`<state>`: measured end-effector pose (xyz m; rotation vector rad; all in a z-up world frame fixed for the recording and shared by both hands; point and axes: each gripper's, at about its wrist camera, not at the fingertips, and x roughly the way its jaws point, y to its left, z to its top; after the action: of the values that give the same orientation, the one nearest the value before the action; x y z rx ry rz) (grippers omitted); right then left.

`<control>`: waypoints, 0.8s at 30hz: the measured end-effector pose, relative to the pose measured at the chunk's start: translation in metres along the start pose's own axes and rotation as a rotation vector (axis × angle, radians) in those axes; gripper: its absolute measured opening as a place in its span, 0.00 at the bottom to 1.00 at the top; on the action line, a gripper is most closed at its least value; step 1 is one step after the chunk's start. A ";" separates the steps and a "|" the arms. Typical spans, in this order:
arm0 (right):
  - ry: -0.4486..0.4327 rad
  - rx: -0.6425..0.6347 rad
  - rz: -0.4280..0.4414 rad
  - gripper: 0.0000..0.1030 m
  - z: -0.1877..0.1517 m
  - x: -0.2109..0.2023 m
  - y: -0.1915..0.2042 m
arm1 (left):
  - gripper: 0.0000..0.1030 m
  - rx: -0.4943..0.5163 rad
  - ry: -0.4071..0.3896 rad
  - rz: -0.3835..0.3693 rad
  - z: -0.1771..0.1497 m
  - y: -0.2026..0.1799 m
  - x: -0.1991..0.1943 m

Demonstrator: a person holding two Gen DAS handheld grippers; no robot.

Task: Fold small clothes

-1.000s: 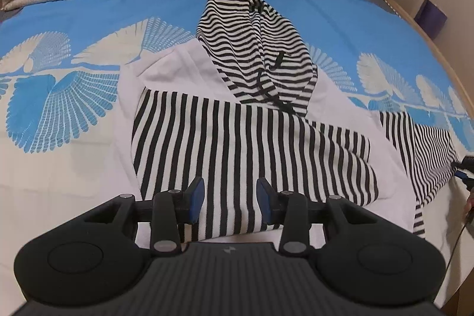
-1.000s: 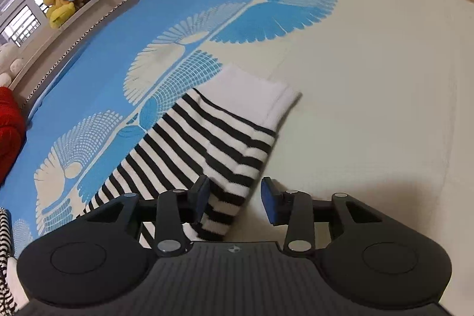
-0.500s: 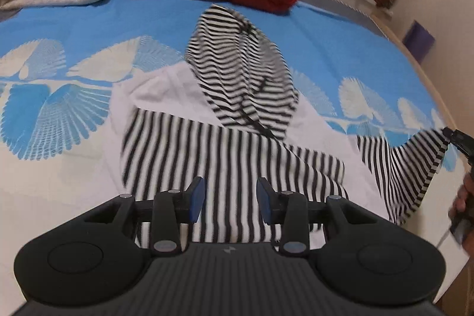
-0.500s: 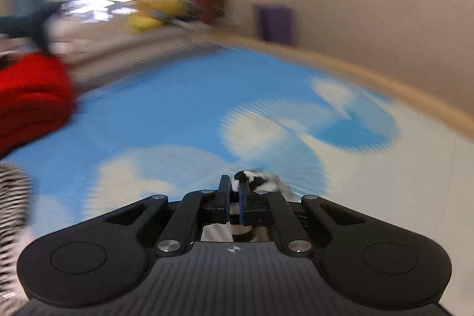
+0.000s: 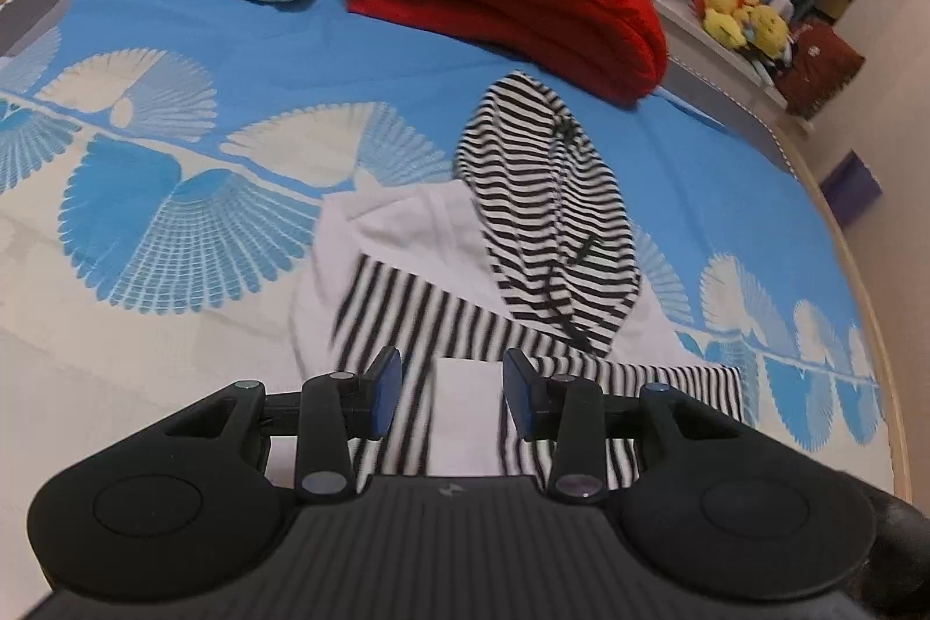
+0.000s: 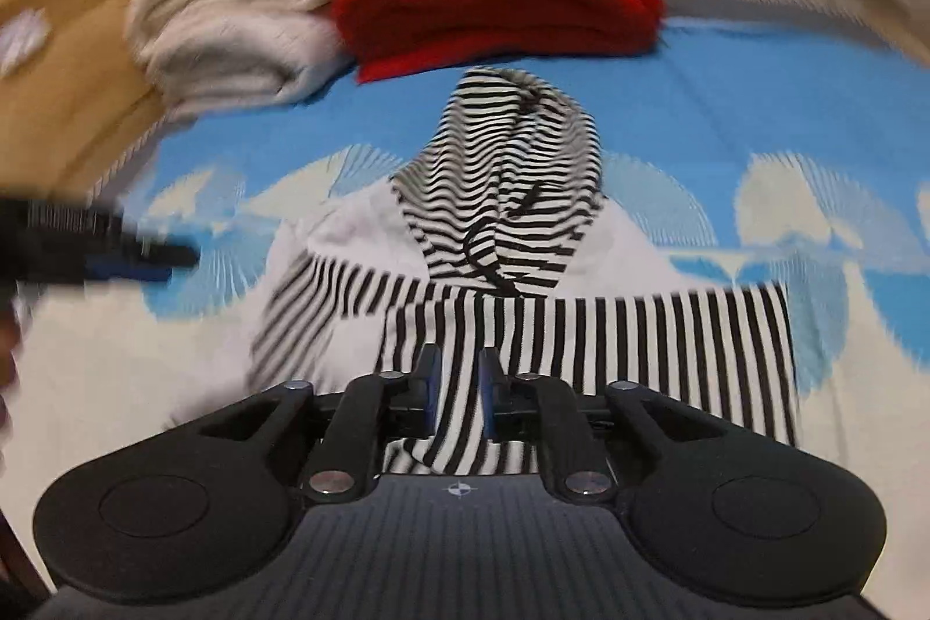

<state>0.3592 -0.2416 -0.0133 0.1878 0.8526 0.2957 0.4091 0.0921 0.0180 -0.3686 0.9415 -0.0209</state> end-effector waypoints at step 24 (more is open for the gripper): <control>0.011 0.465 -0.133 0.35 -0.009 0.009 -0.081 | 0.22 -0.020 0.215 -0.019 -0.043 -0.004 0.096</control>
<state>0.3723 -0.3145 -0.0479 0.5603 0.9318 -0.0309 0.4330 0.0587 -0.0793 -0.3998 1.1514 -0.0699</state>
